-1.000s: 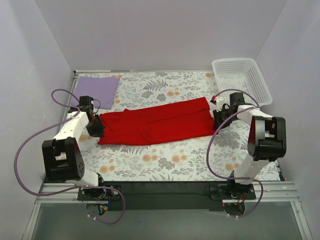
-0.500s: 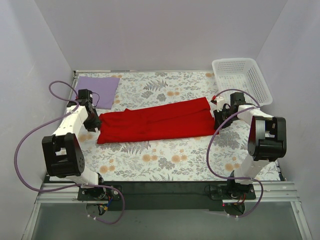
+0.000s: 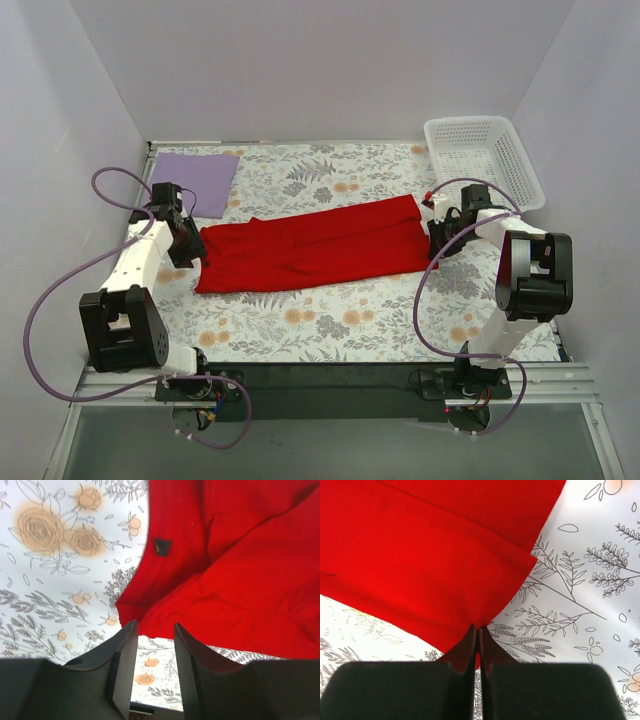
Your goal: Fold and stack the t-shirts
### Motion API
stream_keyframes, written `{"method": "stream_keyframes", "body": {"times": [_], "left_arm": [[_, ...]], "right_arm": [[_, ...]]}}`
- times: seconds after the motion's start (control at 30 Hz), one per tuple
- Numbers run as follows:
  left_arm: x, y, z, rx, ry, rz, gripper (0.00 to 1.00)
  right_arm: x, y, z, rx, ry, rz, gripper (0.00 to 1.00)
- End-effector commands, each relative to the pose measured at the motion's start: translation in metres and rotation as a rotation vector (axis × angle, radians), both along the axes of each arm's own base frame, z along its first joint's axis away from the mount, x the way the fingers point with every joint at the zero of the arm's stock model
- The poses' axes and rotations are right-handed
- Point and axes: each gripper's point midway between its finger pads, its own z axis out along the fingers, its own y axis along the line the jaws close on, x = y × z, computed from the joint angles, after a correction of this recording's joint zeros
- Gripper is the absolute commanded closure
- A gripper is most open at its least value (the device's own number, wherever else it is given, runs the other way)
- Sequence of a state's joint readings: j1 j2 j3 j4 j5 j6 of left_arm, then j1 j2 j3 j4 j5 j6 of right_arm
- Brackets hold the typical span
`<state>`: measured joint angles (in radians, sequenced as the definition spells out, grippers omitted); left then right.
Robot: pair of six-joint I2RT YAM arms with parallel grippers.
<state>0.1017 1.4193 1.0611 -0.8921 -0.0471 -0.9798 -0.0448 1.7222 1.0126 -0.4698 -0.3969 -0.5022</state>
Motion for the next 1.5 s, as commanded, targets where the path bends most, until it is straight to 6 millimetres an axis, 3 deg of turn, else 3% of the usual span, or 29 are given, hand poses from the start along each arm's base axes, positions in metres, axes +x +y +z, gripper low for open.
{"method": "stream_keyframes", "body": {"times": [0.0,0.23,0.67,1.2,1.33,1.37,1.4,1.47], "left_arm": [[-0.004,-0.003,0.002,-0.019,0.046,0.016,0.67],[-0.008,0.002,-0.014,0.011,0.163,0.045,0.71],[-0.007,-0.009,-0.031,0.026,0.296,0.005,0.69],[-0.008,-0.012,-0.031,0.035,0.302,-0.005,0.67],[-0.009,-0.012,-0.037,0.034,0.314,-0.01,0.8],[-0.01,-0.011,-0.039,0.037,0.319,-0.008,0.95],[-0.01,-0.011,-0.038,0.039,0.318,-0.007,0.99],[-0.01,-0.01,-0.038,0.047,0.315,-0.01,1.0]], "right_arm": [[0.006,-0.002,0.003,-0.001,-0.002,0.011,0.99],[0.004,-0.001,0.003,0.008,0.001,0.015,0.99],[0.004,0.0,0.004,0.013,0.003,0.019,0.99],[0.004,0.002,0.006,0.023,-0.001,0.026,0.99],[0.004,0.003,0.006,0.027,0.001,0.028,0.99],[0.004,0.002,0.007,0.026,-0.001,0.025,0.99],[0.005,0.002,0.007,0.024,-0.003,0.026,0.99],[0.005,0.0,0.008,0.017,-0.006,0.024,0.99]]}}
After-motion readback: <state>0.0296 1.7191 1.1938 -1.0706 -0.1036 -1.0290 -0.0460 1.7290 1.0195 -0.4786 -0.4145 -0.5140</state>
